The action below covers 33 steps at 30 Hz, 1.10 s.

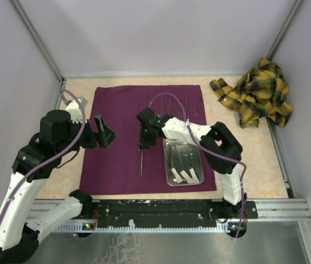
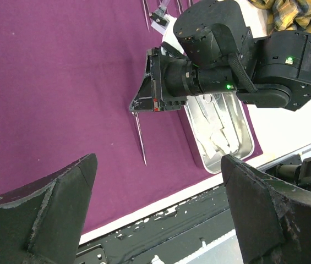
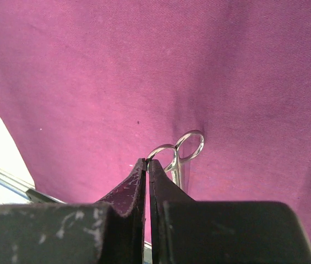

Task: Open and lay out the surgical kit
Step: Place the medical item in the surgical kit.

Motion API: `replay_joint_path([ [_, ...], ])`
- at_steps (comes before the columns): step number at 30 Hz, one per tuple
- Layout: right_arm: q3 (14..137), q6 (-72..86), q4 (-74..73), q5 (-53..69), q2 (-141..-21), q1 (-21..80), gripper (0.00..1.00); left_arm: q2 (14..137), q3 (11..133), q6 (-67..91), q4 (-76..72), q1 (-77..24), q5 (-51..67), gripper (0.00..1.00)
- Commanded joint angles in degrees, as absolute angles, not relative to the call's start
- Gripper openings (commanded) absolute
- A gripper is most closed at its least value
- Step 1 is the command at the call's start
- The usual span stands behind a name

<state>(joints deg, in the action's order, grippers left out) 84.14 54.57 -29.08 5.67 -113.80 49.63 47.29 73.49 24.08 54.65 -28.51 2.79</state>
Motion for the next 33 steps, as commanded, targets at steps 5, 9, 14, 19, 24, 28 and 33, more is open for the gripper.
replay_joint_path([
  [5,87.4,55.9,-28.5,4.3,-115.3,50.4,0.0,46.8,75.2,22.1,55.1,-28.7,2.1,1.0],
  [9,87.6,56.1,-27.8,4.8,-116.0,50.4,0.0,46.7,75.0,21.8,55.3,-28.7,1.6,1.0],
  [14,88.4,56.1,-27.6,5.4,-117.1,50.4,0.13,46.6,74.9,21.7,55.5,-28.7,1.0,1.0],
  [19,88.9,56.1,-26.9,6.0,-117.3,50.4,0.22,46.7,74.9,21.5,55.6,-28.7,0.7,1.0],
  [24,89.0,56.0,-26.5,5.8,-115.9,50.4,0.25,46.9,75.5,21.5,56.0,-28.7,0.5,1.0],
  [28,88.0,55.4,-26.4,4.5,-112.9,50.4,0.28,47.3,76.3,21.5,56.3,-28.7,0.4,1.0],
  [33,84.1,53.7,-25.2,3.5,-106.9,50.4,0.34,48.0,77.7,21.7,56.7,-28.7,0.0,1.0],
])
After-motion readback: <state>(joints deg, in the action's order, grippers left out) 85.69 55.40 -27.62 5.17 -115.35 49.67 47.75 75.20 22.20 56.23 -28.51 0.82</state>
